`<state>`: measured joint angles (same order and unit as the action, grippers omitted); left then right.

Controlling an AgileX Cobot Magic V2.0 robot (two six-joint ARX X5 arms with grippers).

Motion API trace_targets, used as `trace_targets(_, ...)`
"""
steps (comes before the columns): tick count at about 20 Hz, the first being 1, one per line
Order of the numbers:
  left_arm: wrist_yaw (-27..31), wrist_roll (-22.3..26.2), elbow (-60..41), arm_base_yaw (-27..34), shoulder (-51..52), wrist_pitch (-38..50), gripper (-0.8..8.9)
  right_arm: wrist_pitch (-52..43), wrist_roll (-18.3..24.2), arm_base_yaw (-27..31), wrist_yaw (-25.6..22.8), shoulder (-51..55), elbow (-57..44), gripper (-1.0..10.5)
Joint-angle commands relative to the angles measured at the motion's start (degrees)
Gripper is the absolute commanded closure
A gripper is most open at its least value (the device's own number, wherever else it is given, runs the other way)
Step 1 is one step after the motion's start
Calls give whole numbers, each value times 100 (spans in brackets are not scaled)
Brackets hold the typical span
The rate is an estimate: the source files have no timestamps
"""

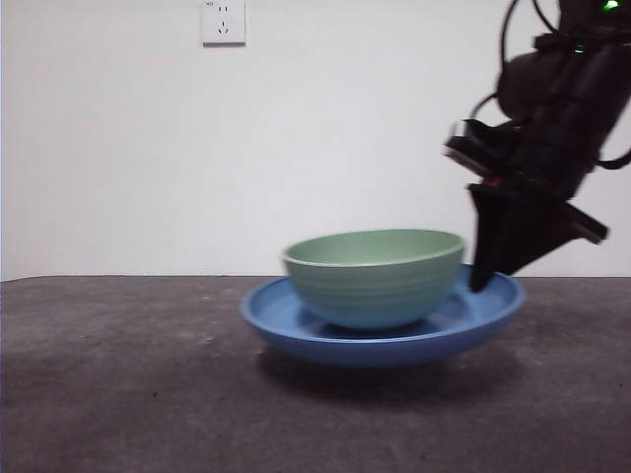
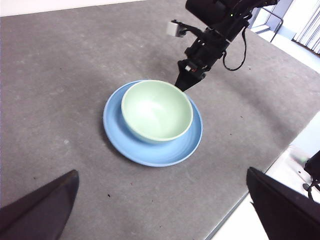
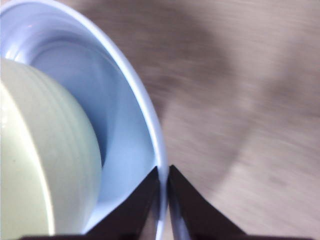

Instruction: Place the green bowl on the blue plate

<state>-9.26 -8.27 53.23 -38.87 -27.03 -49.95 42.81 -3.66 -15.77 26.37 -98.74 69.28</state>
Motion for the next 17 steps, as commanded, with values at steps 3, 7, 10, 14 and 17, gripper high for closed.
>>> trace_targets(3, -2, 2, 55, -31, -26, 76, 215, -422, -688, -575, 105, -142, 114, 935)
trace_targets(7, -2, 2, 57, -31, -26, 76, 215, -787, -960, -791, 380, -503, 129, 935)
trace_targets(10, -2, 2, 55, -31, -26, 74, 215, -892, -1012, -802, 358, -824, 168, 935)
trace_targets(14, -2, 2, 55, -31, -26, 70, 215, -1012, -1045, -793, 345, -1034, 170, 935)
trace_targets(17, -2, 2, 57, -31, -26, 72, 215, -1110, -1051, -798, 350, -1025, 173, 926)
